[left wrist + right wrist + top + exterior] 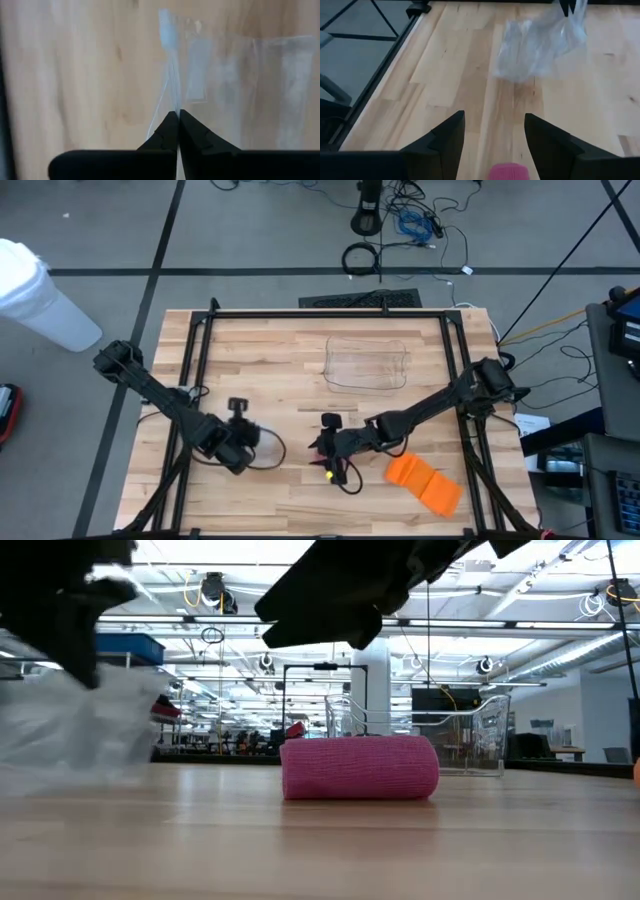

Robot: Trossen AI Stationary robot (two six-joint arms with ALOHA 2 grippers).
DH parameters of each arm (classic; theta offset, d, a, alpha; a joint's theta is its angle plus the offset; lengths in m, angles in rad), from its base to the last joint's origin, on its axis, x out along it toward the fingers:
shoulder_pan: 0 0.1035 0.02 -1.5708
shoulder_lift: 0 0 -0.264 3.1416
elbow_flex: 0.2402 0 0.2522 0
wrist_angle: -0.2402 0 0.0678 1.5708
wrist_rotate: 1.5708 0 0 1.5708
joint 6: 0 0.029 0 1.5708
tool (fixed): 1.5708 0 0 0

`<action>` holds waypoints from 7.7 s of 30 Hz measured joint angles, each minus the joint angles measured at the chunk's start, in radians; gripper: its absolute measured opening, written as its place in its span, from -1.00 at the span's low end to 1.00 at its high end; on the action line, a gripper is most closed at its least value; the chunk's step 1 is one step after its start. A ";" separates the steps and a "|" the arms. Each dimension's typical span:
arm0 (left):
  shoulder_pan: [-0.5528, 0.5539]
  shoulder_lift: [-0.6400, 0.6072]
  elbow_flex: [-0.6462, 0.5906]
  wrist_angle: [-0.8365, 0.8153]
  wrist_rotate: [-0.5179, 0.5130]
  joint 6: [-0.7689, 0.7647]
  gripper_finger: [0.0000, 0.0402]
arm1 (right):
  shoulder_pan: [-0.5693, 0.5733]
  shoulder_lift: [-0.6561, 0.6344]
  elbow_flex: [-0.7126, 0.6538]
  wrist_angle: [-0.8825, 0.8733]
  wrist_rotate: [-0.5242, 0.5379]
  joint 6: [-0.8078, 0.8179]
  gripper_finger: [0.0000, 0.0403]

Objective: Roll bandage
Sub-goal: Open the top transparent zip bag

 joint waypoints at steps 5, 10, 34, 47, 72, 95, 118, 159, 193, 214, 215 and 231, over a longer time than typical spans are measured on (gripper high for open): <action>-0.010 0.000 0.000 -0.074 0.027 -0.143 -0.98 | 0.002 0.018 0.000 -0.001 0.001 0.019 -0.05; -0.019 0.000 0.000 -0.070 -0.009 -0.097 -0.98 | 0.002 0.019 0.000 0.002 0.001 0.026 -0.05; -0.012 0.000 -0.121 0.037 -0.049 -0.184 -0.41 | 0.003 0.019 0.000 0.001 0.001 0.026 -0.05; -0.011 0.000 -0.217 0.214 -0.012 -0.158 -0.41 | 0.004 0.019 0.000 0.001 0.001 0.026 -0.05; 0.022 0.000 -0.298 0.342 0.046 -0.135 -0.98 | 0.003 0.020 0.000 0.002 0.001 0.026 -0.05; -0.116 0.105 -0.150 0.678 -0.573 1.052 -1.00 | 0.014 -0.037 0.000 0.016 0.266 0.139 -0.05; -0.103 0.368 -0.150 1.301 -0.867 1.731 -1.00 | -0.014 0.012 0.000 0.065 0.312 0.112 -0.43; -0.057 0.368 -0.050 1.330 -0.874 1.718 -1.00 | -0.072 0.051 0.000 0.073 0.238 0.072 -0.99; 0.063 0.248 0.034 1.242 -0.409 0.586 -0.49 | 0.099 0.051 0.000 -0.259 0.735 -0.461 -1.00; 0.308 0.300 0.068 0.931 0.049 0.350 -0.30 | 0.105 0.050 0.030 -0.273 0.734 -0.491 -1.00; 0.308 0.303 0.068 0.931 0.049 0.348 -0.30 | 0.105 0.050 0.037 -0.273 0.734 -0.491 -1.00; 0.283 0.306 0.068 0.940 -0.101 0.343 -0.93 | 0.097 0.050 0.063 -0.447 0.679 -0.311 -1.00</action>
